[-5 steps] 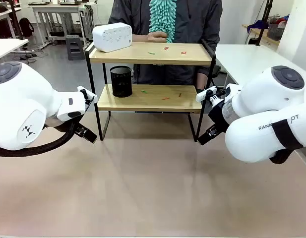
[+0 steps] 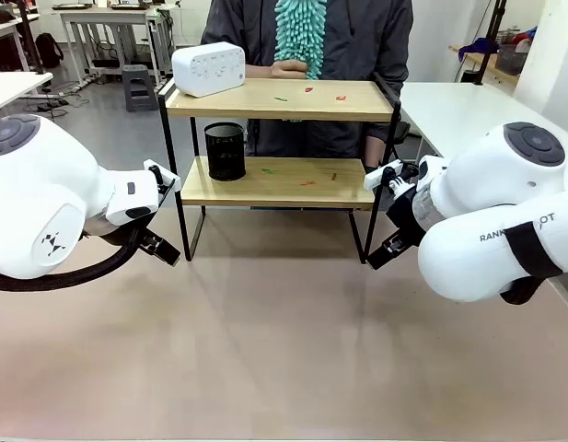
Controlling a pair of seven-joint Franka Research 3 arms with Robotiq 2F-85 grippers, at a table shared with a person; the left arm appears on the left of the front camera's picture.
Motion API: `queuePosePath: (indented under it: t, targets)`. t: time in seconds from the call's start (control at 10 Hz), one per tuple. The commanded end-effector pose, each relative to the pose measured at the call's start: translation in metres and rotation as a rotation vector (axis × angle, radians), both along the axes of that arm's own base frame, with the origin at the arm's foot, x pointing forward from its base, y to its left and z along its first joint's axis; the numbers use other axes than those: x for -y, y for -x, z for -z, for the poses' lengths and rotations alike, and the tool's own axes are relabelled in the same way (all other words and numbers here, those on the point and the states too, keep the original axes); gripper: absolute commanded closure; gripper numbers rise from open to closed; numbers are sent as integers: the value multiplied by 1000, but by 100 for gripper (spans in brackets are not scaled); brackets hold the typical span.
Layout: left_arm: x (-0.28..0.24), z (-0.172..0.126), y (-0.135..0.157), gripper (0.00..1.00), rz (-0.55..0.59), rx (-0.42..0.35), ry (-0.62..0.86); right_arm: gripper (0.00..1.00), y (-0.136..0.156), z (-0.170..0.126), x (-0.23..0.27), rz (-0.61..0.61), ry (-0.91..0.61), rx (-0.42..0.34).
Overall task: Clean the shelf.
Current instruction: Pick up the Duster from the human.
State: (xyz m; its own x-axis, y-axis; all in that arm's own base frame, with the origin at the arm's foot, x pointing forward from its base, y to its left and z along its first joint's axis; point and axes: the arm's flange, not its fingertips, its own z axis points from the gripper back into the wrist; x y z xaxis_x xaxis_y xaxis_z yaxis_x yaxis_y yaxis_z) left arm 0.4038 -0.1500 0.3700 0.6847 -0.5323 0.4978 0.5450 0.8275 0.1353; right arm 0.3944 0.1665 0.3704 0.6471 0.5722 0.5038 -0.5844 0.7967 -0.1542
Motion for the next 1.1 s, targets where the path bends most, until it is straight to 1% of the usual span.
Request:
queuePosePath:
  t: [0.0,0.3,0.4,0.5,0.6,0.7,0.8,0.9,1.0]
  targets:
    - [0,0,0,0,1,0,0,0,0,0,0,0,0,0]
    - [0,0,0,0,0,0,0,0,0,0,0,0,0,0]
    - [1,-32,18,0,159,-61,110,0,8,-44,13,3,-162,-90]
    - [-17,-79,43,0,294,-101,194,0,25,-103,40,113,-264,-157]
    - [-42,-113,58,0,298,-168,274,0,41,-152,74,251,-415,-181]
    - [-73,-138,66,0,251,-164,331,0,59,-185,113,295,-603,-220]
    - [-108,-157,73,0,206,-164,472,0,74,-201,156,308,-743,-220]
    - [-161,-168,71,0,146,-112,672,0,80,-198,210,369,-895,-237]
    - [-207,-162,65,0,75,-32,806,0,82,-178,257,441,-1049,-249]
